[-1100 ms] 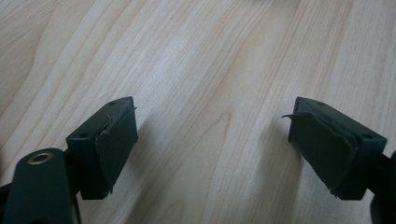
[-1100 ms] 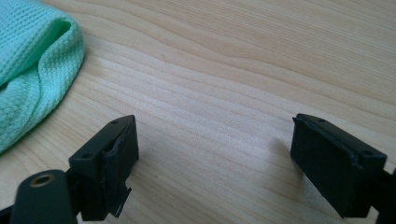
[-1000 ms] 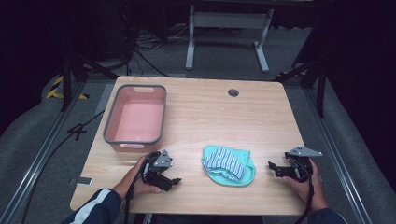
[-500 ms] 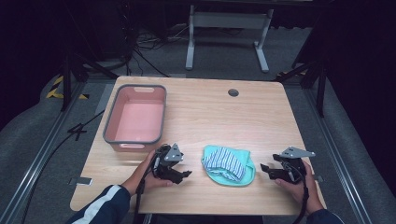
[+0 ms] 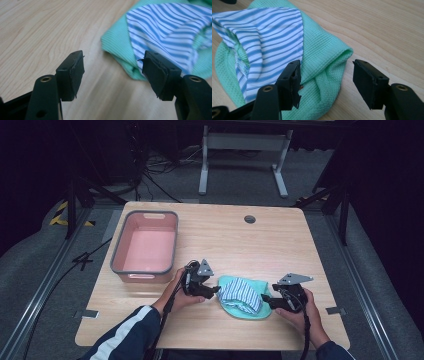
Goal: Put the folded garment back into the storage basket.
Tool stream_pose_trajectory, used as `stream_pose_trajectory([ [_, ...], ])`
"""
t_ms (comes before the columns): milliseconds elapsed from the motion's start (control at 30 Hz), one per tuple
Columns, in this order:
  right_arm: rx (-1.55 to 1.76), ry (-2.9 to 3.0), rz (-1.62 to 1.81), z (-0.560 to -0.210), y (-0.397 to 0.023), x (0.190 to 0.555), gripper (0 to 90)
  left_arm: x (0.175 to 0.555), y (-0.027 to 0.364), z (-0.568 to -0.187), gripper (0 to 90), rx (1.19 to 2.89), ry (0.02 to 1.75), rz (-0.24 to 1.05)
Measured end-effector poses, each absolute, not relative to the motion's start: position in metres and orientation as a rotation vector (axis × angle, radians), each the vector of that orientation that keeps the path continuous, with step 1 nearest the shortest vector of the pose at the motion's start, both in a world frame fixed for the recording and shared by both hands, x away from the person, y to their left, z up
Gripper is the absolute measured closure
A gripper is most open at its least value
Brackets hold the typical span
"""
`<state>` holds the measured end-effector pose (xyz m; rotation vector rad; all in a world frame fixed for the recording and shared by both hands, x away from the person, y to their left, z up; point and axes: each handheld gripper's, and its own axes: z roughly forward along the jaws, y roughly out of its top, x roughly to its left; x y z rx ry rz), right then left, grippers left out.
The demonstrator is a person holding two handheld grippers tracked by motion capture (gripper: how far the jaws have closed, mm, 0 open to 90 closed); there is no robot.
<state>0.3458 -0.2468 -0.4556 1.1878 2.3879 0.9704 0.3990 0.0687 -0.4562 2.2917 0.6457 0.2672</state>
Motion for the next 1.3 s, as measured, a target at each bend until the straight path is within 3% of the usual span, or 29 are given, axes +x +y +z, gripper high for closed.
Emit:
stream_pose_trajectory([
  [567, 1.252, 2.408, 0.887, -0.471, -0.233, 0.355, 34.2, 0.405, 0.049, -0.475, 24.1, 2.363, 0.655, 0.206],
  [833, 1.204, 2.473, 0.886, -0.466, -0.227, 0.351, 62.1, 0.399, 0.046, -0.47, 55.7, 2.396, 0.579, 0.147],
  [933, 1.198, 2.49, 0.911, -0.466, -0.227, 0.351, 72.6, 0.397, 0.044, -0.469, 71.6, 2.404, 0.549, 0.114],
  [1067, 1.199, 2.493, 0.943, -0.467, -0.228, 0.35, 79.1, 0.395, 0.041, -0.469, 79.2, 2.397, 0.546, 0.094],
  [1300, 1.182, 2.486, 0.941, -0.462, -0.229, 0.349, 81.8, 0.395, 0.036, -0.462, 82.0, 2.429, 0.537, 0.109],
])
